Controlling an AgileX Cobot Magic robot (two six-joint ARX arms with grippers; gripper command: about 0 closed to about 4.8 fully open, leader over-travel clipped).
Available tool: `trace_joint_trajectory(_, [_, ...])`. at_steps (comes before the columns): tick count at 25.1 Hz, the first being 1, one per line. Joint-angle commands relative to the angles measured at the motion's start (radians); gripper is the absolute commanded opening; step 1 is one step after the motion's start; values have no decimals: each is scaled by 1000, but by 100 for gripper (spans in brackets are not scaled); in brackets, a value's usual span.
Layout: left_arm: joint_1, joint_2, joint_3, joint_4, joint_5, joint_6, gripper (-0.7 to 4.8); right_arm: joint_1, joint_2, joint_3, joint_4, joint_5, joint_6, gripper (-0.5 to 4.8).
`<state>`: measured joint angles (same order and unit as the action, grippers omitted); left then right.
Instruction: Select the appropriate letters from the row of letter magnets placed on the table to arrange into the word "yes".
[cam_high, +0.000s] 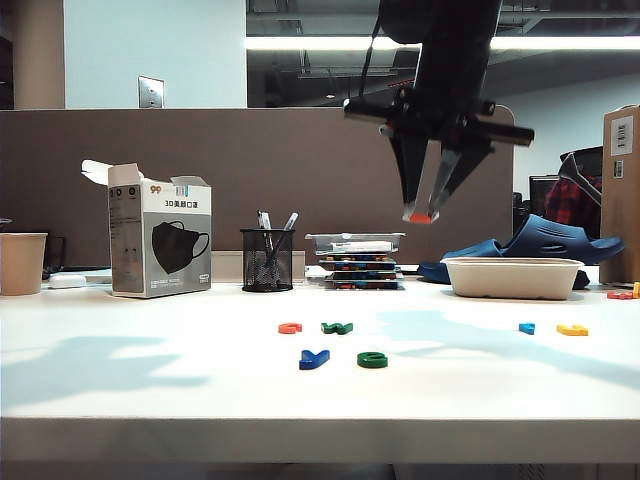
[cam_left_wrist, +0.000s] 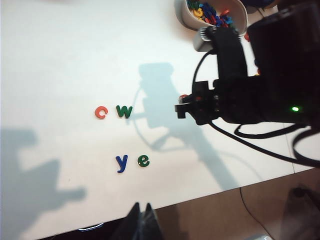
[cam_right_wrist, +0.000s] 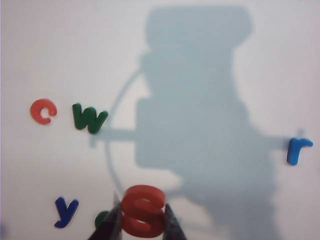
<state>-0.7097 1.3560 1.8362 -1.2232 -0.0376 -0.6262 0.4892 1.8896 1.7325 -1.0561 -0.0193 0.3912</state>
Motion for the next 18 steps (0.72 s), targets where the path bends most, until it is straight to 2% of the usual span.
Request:
trace_joint_trajectory(1, [0,-4,3,6,-4,-2,-5,1,-36,2,-25,1,1,89])
trace_joint_trajectory(6, [0,-4,3,6,-4,-2,-5,1,-76,-36,-34,0,5,89])
trace_joint_trajectory(18, [0,-4,3,7,-4,-2,-5,1,-233,-312,82,-2,56,89])
